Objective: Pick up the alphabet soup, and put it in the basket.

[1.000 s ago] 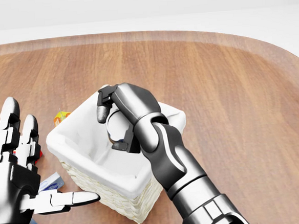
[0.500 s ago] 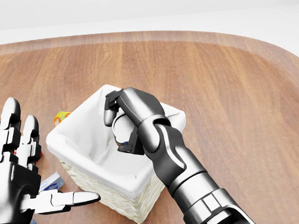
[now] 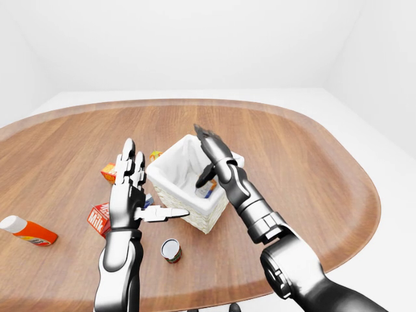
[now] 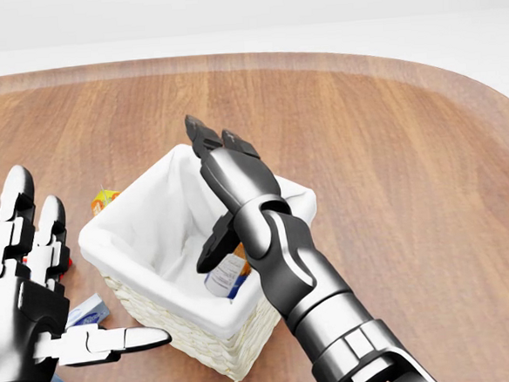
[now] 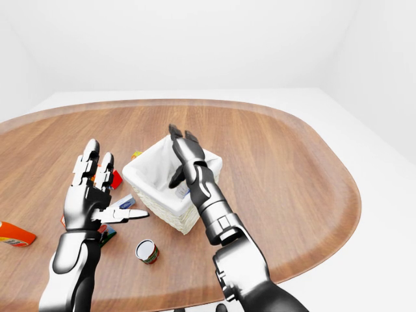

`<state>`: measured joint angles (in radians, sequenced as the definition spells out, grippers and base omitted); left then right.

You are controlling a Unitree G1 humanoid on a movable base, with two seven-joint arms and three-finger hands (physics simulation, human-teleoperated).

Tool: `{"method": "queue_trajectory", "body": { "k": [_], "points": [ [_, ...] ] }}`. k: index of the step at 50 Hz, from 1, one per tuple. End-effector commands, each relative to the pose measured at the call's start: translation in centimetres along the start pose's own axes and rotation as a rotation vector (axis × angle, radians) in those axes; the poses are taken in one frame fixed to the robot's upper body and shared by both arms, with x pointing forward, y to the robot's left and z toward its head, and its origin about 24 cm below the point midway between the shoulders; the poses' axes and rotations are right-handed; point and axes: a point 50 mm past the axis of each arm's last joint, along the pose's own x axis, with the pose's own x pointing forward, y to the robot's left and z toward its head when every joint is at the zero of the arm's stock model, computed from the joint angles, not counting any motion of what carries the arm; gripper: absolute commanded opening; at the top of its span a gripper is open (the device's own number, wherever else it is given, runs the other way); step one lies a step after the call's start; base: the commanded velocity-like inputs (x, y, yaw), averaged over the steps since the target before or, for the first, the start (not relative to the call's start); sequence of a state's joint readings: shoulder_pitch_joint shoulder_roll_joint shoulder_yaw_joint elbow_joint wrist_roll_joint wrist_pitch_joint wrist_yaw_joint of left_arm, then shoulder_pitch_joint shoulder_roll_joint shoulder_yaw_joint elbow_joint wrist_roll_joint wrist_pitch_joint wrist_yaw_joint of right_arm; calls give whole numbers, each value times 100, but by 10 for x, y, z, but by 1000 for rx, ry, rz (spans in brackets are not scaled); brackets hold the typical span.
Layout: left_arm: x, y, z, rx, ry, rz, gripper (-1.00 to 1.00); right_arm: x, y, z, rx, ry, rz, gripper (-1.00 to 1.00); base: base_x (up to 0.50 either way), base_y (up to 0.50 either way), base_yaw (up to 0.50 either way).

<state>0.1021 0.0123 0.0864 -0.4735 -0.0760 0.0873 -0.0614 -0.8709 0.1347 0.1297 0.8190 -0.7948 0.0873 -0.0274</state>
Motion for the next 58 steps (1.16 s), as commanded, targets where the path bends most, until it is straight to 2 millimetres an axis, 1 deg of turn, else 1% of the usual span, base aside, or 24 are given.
{"method": "queue_trajectory", "body": {
  "k": [1,16,23,25,26,27,30,33,34,37,39,41,48,49,58],
  "points": [
    [0,0,0,0,2,0,100,0,2,-1,-3,4,2,100,0,0,0],
    [0,0,-2,0,10,0,100,-1,3,1,-5,-4,3,100,0,0,0],
    [0,0,-4,0,15,-1,100,-4,-9,11,13,-55,-36,100,0,0,0],
    [0,0,-3,0,14,-2,100,-6,-16,17,18,-88,-59,100,0,0,0],
    [0,0,-3,0,13,-2,100,-6,-17,17,17,-90,-59,100,0,0,0],
    [0,0,-3,-1,14,0,100,-8,-23,23,26,-117,-76,100,0,0,0],
    [0,0,-3,-1,11,-1,100,-13,-32,33,31,-167,-105,100,0,0,0],
    [0,0,-2,0,11,-1,100,-16,-39,39,34,-197,-124,100,0,0,0],
    [0,0,-2,-2,7,0,100,-18,-44,44,37,-221,-141,100,0,0,0],
    [0,0,-2,-1,7,0,100,-20,-46,46,33,-234,-145,100,0,0,0],
    [0,-1,-2,-1,10,-2,100,-27,-53,58,26,-288,-165,100,0,0,0],
    [0,0,-2,-1,8,-1,100,-31,-56,63,21,-310,-173,100,0,0,0],
    [0,0,-2,-2,6,-1,100,-39,-64,74,11,-360,-191,100,0,0,0],
    [0,0,-2,-3,7,0,100,-42,-69,79,6,-382,-201,100,0,0,0],
    [1,0,-1,-2,4,1,100,-61,-90,100,-27,-482,-255,100,0,0,0]
  ]
}}
